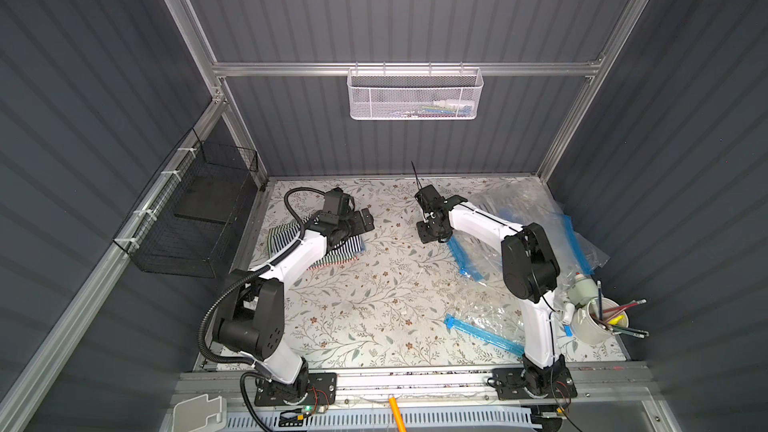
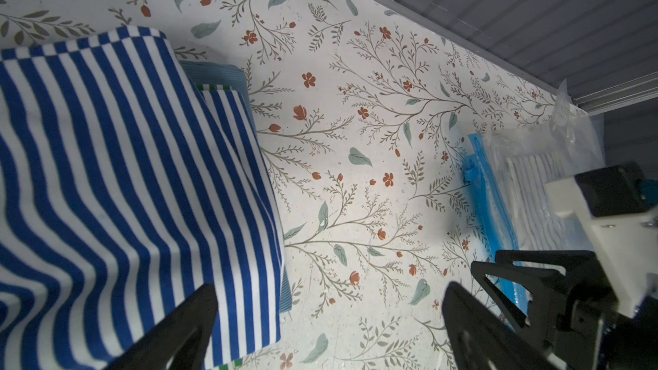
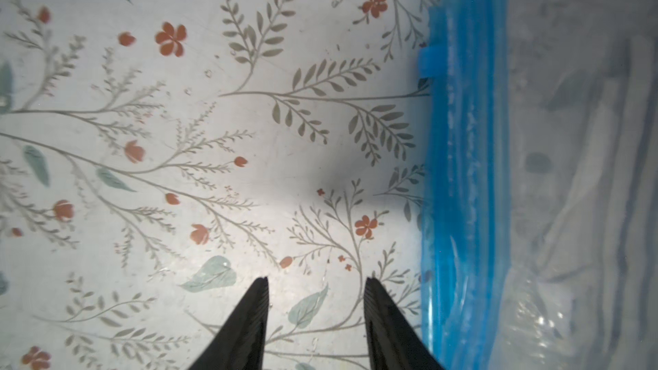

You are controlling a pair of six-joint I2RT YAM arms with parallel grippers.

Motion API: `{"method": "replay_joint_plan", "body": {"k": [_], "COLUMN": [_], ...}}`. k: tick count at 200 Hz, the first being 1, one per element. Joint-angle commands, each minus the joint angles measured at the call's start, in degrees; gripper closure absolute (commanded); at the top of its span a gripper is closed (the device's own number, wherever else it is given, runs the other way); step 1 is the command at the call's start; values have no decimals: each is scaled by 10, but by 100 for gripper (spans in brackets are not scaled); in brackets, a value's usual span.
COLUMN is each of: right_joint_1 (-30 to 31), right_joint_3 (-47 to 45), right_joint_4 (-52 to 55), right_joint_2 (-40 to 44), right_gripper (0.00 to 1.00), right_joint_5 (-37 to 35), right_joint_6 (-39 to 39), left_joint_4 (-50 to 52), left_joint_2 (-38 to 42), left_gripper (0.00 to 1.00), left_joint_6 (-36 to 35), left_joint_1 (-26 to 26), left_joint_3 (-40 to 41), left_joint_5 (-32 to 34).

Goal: Take the tank top out of the vacuum bag
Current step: Move the vacuum bag to the center of the board.

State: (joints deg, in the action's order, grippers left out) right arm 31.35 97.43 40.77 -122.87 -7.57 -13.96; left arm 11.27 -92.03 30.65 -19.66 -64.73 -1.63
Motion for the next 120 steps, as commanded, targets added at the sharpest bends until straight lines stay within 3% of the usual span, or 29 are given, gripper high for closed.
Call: {"method": "replay_joint_plan", "body": {"k": [1,66,120], "right_joint_1": [-9,-39,-79], "right_joint_3": [-1,-50,-91], "right_joint_4": [31,42,44], "right_joint_2": [-10,33,63], "right_gripper": [53,46,51], "right_joint_5": [-48,-164,-191], "right_joint_6": [-16,-36,-54], "left_joint_4": [3,-13,-46], "left_joint_2": [-5,-42,-114], "left_gripper": [0,0,0], "left_joint_6": [5,7,23], "left_joint_1": [5,-1,-47], "left_joint_3": [6,-12,-56], "left_joint_5": [-13,-57,-87]}}
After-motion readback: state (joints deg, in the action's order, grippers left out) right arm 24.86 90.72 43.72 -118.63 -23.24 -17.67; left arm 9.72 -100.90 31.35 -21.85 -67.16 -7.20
